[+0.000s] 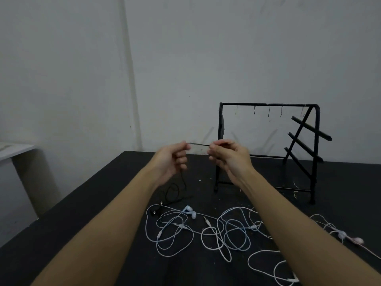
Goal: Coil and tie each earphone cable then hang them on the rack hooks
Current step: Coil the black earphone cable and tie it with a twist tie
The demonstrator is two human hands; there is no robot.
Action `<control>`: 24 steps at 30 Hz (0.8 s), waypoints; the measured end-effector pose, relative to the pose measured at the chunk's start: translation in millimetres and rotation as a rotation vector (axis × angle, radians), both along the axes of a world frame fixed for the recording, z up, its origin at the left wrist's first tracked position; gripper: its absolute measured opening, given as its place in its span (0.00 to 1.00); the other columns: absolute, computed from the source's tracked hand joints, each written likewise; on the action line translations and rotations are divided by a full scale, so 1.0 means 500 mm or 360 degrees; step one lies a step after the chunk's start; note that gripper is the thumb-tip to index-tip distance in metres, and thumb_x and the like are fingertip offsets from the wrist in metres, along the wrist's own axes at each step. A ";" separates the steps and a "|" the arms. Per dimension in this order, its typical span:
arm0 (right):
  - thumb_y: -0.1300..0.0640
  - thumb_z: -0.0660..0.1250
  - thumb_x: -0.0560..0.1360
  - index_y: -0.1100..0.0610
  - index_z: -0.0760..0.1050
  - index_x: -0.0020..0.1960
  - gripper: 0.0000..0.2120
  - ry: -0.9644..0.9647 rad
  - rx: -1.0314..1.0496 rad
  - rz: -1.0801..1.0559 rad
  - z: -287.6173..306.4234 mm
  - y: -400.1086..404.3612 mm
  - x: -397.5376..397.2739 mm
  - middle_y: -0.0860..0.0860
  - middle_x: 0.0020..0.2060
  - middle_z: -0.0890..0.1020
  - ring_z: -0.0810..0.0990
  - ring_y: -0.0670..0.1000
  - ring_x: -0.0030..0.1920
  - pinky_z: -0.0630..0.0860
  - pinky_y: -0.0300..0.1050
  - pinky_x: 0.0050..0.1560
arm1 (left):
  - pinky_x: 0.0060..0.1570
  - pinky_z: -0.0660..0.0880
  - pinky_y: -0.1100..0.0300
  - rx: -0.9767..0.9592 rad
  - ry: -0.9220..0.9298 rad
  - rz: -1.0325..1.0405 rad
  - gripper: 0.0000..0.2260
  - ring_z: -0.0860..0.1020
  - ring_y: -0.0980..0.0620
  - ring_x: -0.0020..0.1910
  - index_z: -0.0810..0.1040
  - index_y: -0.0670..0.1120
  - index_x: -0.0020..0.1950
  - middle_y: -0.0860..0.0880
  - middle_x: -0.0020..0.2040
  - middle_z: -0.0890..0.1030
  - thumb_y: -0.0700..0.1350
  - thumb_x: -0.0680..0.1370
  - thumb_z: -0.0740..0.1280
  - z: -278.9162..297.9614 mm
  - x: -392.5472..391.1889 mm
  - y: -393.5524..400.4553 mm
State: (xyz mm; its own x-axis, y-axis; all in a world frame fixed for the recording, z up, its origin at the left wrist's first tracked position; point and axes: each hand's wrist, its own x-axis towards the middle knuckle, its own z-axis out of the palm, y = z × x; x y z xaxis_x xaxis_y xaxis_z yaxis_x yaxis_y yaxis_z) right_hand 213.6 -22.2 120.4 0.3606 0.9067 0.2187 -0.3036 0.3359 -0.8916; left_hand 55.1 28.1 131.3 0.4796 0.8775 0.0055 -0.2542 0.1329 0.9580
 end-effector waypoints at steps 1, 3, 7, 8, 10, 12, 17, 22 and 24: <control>0.71 0.67 0.71 0.60 0.74 0.40 0.07 0.0023 0.0008 0.0038 0.000 -0.003 0.006 0.55 0.34 0.81 0.82 0.50 0.34 0.80 0.41 0.37 | 0.21 0.61 0.68 0.0071 -0.0036 0.0102 0.12 0.62 0.59 0.20 0.74 0.44 0.40 0.54 0.25 0.63 0.45 0.80 0.58 0.004 -0.003 0.004; 0.70 0.68 0.71 0.59 0.74 0.40 0.08 -0.0087 -0.0035 0.0060 -0.002 -0.007 0.013 0.56 0.36 0.82 0.83 0.50 0.36 0.81 0.41 0.38 | 0.18 0.53 0.68 0.0257 0.0054 0.0253 0.10 0.58 0.60 0.20 0.75 0.44 0.41 0.55 0.25 0.62 0.44 0.80 0.59 0.011 -0.009 0.008; 0.71 0.69 0.70 0.57 0.75 0.54 0.16 -0.1009 -0.0077 -0.0073 -0.007 -0.005 0.013 0.54 0.49 0.81 0.80 0.49 0.48 0.77 0.36 0.47 | 0.22 0.56 0.66 0.0830 0.0784 0.0185 0.10 0.60 0.58 0.21 0.81 0.45 0.41 0.56 0.21 0.64 0.43 0.78 0.62 0.015 0.000 -0.019; 0.71 0.68 0.70 0.58 0.75 0.57 0.18 -0.1088 -0.0031 -0.0011 -0.005 -0.007 0.007 0.53 0.50 0.81 0.80 0.49 0.49 0.77 0.35 0.49 | 0.22 0.58 0.68 0.0923 0.0866 0.0154 0.10 0.62 0.60 0.19 0.81 0.44 0.41 0.56 0.18 0.67 0.42 0.78 0.62 0.016 0.008 -0.027; 0.70 0.65 0.73 0.62 0.77 0.56 0.13 -0.1174 0.0051 0.0087 0.000 -0.012 -0.003 0.54 0.46 0.81 0.80 0.47 0.46 0.76 0.35 0.50 | 0.22 0.60 0.73 0.1011 0.0883 0.0166 0.09 0.67 0.64 0.18 0.81 0.42 0.43 0.58 0.17 0.71 0.40 0.78 0.62 0.020 0.024 -0.040; 0.69 0.61 0.76 0.61 0.78 0.50 0.09 -0.1215 0.0019 0.0118 0.005 -0.015 -0.011 0.53 0.37 0.80 0.78 0.46 0.38 0.76 0.37 0.47 | 0.23 0.61 0.72 0.1039 0.0843 0.0222 0.09 0.67 0.65 0.18 0.81 0.41 0.43 0.58 0.18 0.73 0.40 0.78 0.63 0.023 0.029 -0.042; 0.69 0.57 0.79 0.60 0.76 0.43 0.12 -0.0841 -0.0123 0.0047 0.018 -0.025 0.015 0.52 0.33 0.76 0.72 0.44 0.27 0.75 0.36 0.31 | 0.22 0.60 0.71 0.0867 0.0673 0.0149 0.08 0.64 0.59 0.21 0.80 0.42 0.39 0.55 0.22 0.70 0.39 0.77 0.65 0.029 0.013 -0.035; 0.71 0.54 0.78 0.63 0.74 0.42 0.13 -0.0202 -0.0043 0.0011 0.033 -0.029 0.038 0.54 0.32 0.71 0.66 0.46 0.27 0.63 0.38 0.27 | 0.22 0.61 0.70 0.0822 0.0586 0.0197 0.07 0.65 0.59 0.20 0.80 0.41 0.40 0.50 0.29 0.72 0.39 0.76 0.65 0.031 0.010 -0.031; 0.71 0.56 0.76 0.63 0.74 0.41 0.11 -0.0239 -0.0085 0.0054 0.032 -0.035 0.039 0.53 0.31 0.72 0.66 0.47 0.27 0.62 0.39 0.27 | 0.22 0.63 0.70 0.0849 0.0481 0.0363 0.06 0.66 0.58 0.20 0.80 0.42 0.40 0.49 0.31 0.73 0.40 0.76 0.66 0.032 0.020 -0.034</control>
State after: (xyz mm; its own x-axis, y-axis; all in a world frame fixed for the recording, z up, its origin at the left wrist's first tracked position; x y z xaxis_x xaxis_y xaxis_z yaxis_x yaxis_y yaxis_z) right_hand 233.1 -39.9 136.5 0.2962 0.9297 0.2188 -0.1760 0.2783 -0.9443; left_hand 65.0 11.1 147.2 0.3305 0.8714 0.3626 0.0710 -0.4060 0.9111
